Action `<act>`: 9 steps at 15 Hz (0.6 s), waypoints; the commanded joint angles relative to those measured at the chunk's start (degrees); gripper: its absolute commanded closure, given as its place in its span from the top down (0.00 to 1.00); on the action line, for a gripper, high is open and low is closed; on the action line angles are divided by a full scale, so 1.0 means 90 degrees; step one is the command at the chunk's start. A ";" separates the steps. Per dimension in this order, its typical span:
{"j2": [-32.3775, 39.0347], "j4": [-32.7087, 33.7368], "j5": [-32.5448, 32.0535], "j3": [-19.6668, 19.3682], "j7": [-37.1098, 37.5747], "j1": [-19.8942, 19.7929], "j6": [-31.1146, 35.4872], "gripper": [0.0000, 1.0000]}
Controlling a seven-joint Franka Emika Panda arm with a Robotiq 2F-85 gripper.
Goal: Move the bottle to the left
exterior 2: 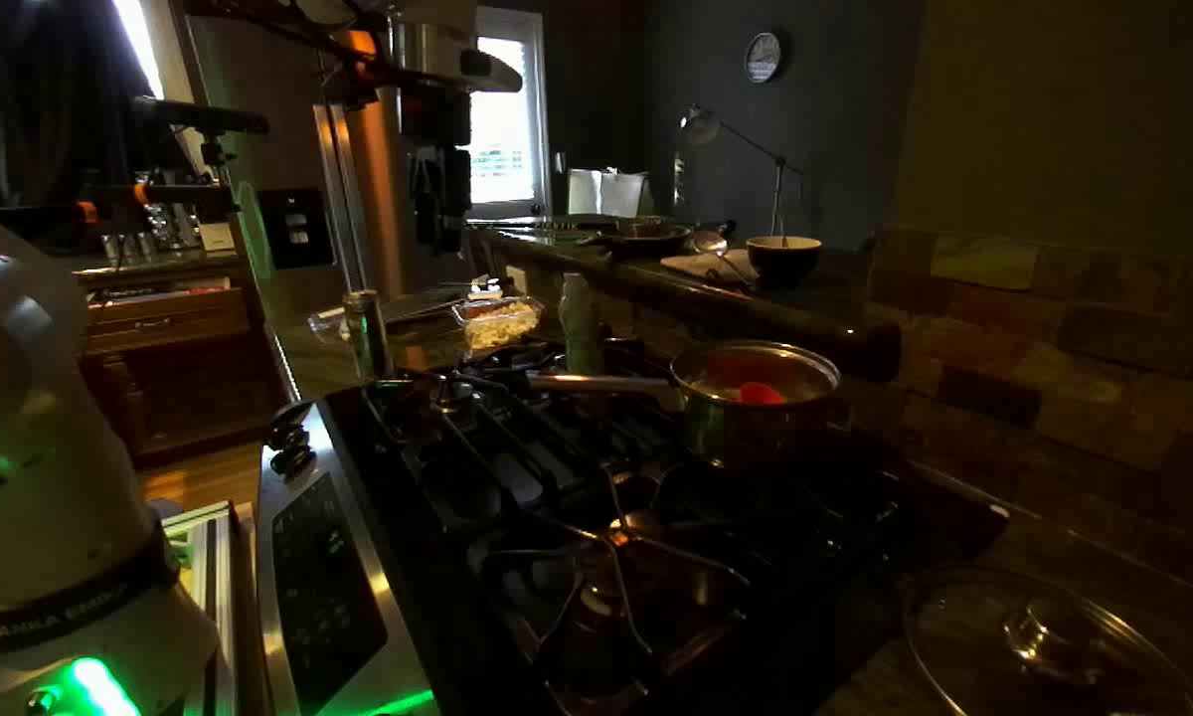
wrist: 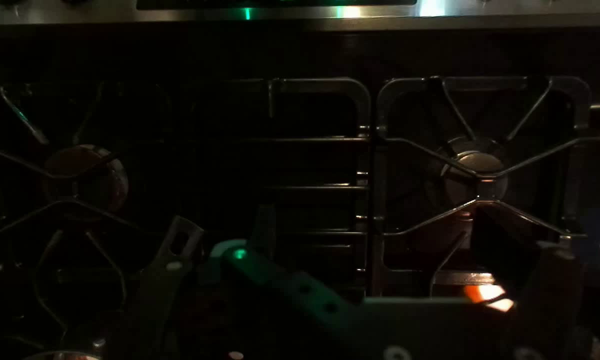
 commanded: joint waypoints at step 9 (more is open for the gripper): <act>0.0359 -0.0048 0.0457 -0.0245 -0.0101 0.0086 0.1386 1.00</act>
